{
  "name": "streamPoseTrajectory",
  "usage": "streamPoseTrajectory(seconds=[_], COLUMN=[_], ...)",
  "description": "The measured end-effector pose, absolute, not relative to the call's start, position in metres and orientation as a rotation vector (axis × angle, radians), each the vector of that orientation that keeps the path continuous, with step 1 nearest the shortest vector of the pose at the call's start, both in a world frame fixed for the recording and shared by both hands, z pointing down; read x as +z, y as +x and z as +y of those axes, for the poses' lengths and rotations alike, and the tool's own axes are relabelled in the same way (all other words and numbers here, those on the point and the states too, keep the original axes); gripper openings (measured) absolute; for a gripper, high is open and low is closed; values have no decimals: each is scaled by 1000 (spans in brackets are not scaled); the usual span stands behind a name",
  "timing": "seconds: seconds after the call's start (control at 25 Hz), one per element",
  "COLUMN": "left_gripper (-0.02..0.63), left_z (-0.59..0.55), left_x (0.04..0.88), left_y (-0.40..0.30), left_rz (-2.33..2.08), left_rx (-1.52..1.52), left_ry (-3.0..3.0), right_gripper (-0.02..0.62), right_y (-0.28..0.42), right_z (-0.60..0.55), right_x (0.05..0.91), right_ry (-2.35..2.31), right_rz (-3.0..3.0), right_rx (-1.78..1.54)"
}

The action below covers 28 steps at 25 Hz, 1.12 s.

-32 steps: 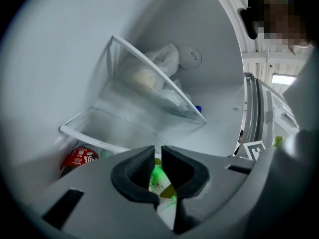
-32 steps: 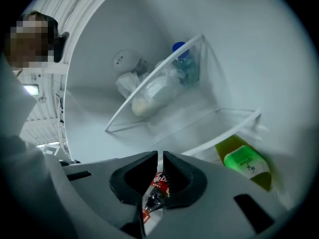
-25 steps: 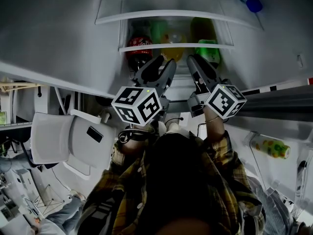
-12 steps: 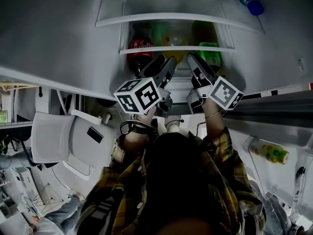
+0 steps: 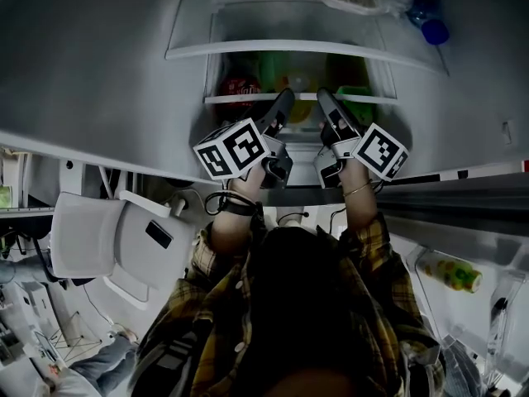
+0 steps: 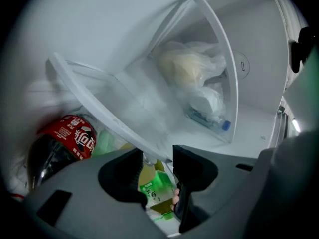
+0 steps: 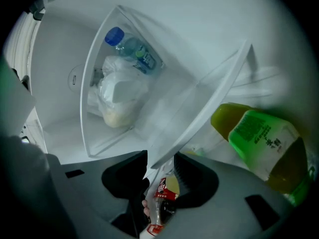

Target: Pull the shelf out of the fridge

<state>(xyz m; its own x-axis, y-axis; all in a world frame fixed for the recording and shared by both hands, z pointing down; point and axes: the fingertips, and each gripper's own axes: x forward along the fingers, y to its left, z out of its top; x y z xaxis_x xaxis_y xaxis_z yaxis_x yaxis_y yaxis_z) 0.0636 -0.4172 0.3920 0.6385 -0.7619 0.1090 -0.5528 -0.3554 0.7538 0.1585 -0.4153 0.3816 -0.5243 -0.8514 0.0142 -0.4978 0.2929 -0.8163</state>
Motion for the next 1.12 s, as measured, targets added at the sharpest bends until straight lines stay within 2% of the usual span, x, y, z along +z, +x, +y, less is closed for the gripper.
streamPoseTrajectory(seconds=[0.52,0.68,0.76,0.8,1.12], left_gripper=[175,98,85,81,69], left_z=[-452,-458,-459,-459,-459], left_x=[378,382,383,383,382], left_y=[56,52,51,50,50], left_rz=[-1015,-1024,-1020,-1016,-1007], left_rx=[-486,-506,-521,-533,-566], left_ry=[1950,1900,1881,1869,1838], right_gripper=[152,147,123,82,54], right_y=[156,156,157,157,159], right_z=[-453,-458,-458,-458,-456], right_x=[377,377,379,381,383], right_ry=[-1228,-1203,-1211,-1213,-1156], right_rz=[2032,1984,1962,1944,1803], right_rx=[-1163,-1186,-1197,-1205,-1264])
